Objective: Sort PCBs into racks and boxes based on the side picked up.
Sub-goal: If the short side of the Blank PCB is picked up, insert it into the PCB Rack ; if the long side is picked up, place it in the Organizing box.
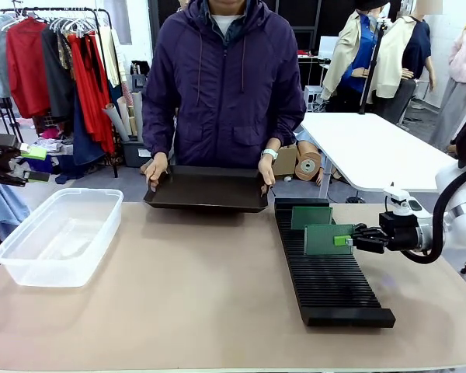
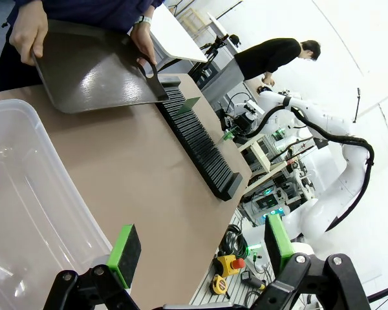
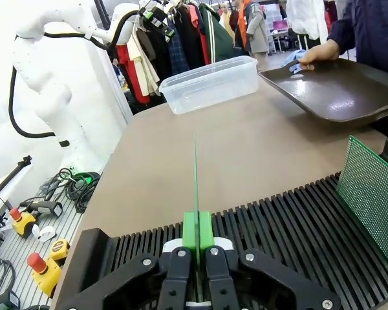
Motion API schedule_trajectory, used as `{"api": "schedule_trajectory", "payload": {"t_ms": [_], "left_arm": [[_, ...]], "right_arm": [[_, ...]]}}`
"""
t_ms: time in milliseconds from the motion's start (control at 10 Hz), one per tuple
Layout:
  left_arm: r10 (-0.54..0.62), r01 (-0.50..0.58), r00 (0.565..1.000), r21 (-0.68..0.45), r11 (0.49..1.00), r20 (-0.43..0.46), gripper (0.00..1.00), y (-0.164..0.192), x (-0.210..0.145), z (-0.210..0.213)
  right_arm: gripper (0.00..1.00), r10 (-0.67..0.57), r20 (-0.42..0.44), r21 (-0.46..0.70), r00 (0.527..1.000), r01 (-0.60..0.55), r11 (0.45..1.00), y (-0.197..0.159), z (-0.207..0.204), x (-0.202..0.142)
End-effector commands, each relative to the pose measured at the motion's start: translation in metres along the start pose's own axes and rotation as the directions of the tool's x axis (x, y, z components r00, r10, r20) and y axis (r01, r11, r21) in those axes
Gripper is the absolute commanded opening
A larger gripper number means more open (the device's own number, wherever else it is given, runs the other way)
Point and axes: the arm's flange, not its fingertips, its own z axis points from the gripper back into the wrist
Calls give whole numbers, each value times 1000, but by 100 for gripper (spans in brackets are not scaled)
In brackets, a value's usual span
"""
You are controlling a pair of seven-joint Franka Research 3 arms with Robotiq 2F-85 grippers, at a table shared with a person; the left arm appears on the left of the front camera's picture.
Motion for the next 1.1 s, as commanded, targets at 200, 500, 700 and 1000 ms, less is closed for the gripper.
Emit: {"api": "schedule_trajectory", "payload": {"t_ms": [200, 500, 700, 1000], "left_arm": [[-4, 4, 1000, -1, 1000, 3, 100, -2, 1, 1], [-4, 4, 1000, -1, 1000, 3, 100, -2, 1, 1], [-4, 4, 1000, -1, 1000, 3, 100, -2, 1, 1], [-4, 4, 1000, -1, 1000, 3, 100, -2, 1, 1]], "right_arm": [[0, -4, -15, -3, 1000, 4, 1000, -7, -3, 2], [0, 1, -17, 20, 1000, 0, 1000, -16, -4, 1], [0, -10, -6, 39, 1000, 10, 999, -21, -3, -4], [0, -10, -10, 67, 1000, 10, 998, -23, -3, -11]]}}
